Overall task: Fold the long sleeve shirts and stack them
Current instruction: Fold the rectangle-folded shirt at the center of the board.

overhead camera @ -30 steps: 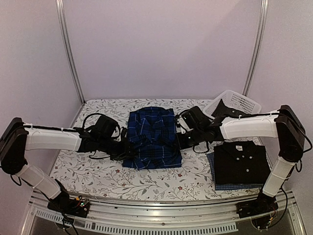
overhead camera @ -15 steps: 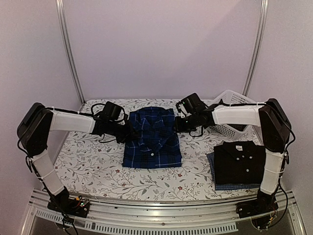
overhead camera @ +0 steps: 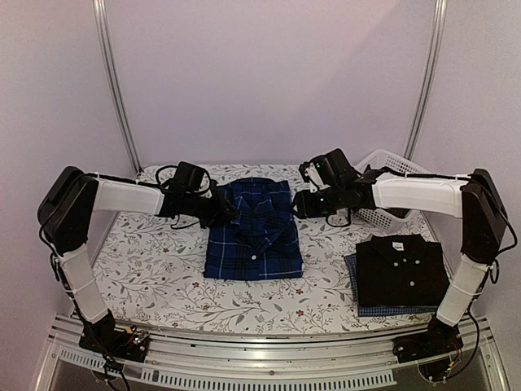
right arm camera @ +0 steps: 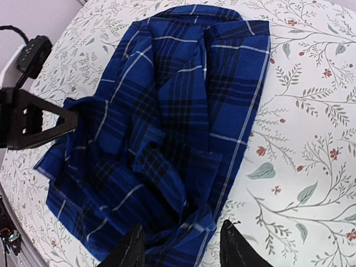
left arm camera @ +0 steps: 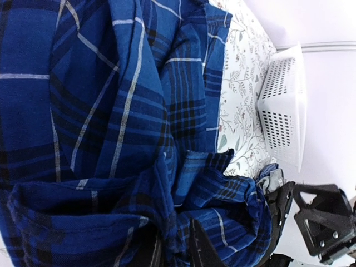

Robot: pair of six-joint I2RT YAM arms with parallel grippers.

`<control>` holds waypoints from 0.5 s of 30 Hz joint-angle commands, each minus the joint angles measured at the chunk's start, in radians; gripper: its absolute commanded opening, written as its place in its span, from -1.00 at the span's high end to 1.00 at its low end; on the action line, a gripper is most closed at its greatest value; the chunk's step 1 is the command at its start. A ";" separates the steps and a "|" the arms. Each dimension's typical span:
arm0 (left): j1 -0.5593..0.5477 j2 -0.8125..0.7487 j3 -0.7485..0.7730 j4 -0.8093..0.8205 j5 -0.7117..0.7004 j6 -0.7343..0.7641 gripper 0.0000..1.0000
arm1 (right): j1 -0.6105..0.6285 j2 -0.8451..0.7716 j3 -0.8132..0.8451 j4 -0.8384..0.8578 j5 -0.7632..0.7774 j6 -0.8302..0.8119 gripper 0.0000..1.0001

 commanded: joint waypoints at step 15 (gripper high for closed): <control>0.007 0.026 0.019 0.029 0.025 0.027 0.68 | 0.226 -0.095 -0.182 0.113 -0.087 0.072 0.40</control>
